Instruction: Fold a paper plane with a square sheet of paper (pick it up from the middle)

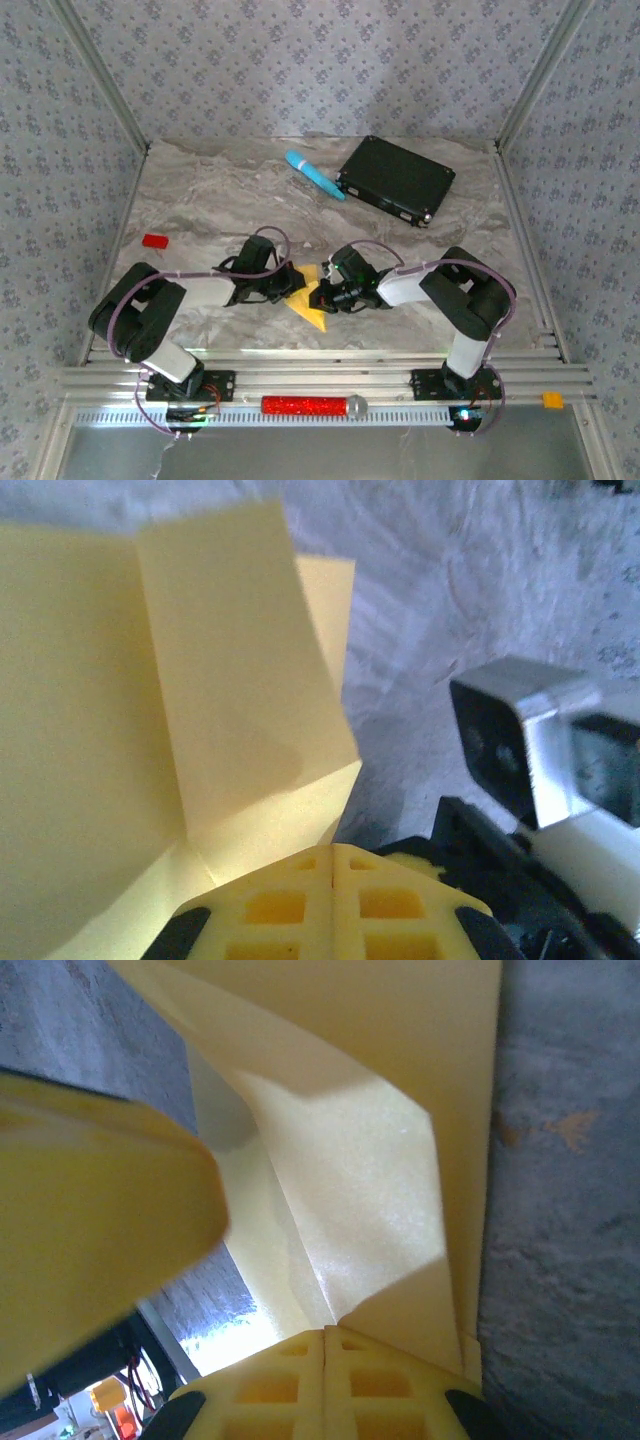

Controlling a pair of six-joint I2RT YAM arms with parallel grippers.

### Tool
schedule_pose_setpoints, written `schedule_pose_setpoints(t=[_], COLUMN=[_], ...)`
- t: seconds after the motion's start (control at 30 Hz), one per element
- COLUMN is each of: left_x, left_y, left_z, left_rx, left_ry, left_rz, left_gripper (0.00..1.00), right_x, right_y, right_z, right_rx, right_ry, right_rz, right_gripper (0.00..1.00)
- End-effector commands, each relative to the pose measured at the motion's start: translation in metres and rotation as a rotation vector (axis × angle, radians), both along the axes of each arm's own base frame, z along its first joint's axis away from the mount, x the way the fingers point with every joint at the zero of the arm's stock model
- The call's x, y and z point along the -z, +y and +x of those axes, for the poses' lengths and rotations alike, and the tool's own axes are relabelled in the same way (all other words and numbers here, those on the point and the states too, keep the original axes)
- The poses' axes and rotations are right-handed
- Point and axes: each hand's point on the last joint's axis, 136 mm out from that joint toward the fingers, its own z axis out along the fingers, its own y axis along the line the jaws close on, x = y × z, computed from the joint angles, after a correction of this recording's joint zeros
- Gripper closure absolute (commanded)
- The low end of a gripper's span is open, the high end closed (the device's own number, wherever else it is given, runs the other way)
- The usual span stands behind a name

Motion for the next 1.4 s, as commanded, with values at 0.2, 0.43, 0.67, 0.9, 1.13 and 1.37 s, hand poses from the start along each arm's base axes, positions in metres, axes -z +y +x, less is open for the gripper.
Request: schedule_pose_setpoints(t=[0.2,0.43,0.67,0.9,1.13,1.37], left_x=[0.036,0.039,0.042,0.028,-0.027,-0.023], left_y=[0.013,0.044,0.067,0.073,0.060,0.020], left_z=[0.003,0.034,0.058,0.075,0.069,0.046], left_rx=[-0.008,-0.088,-0.130,-0.154,-0.107,0.019], left_ry=[0.050,0.054,0.071,0.060,-0.078,-0.086], left_rz=[0.121,0.131,0.184,0.164,0.084,-0.013], left_gripper=[0.98,0.98,0.98,0.98,0.97,0.98], right_x=[0.054,0.066,0.069,0.071,0.069,0.069], right_y=[-0.047,-0.057,-0.058,-0.061,-0.059,-0.059], right_z=[-0.033,-0.042,-0.046,-0.050,-0.045,-0.044], right_rx=[0.028,0.026,0.024,0.023,0.031,0.034], right_ry=[0.155,0.173,0.177,0.185,0.180,0.176], right_rz=[-0.212,-0.250,-0.248,-0.247,-0.237,-0.241], right_gripper=[1.00,1.00,1.00,1.00,1.00,1.00])
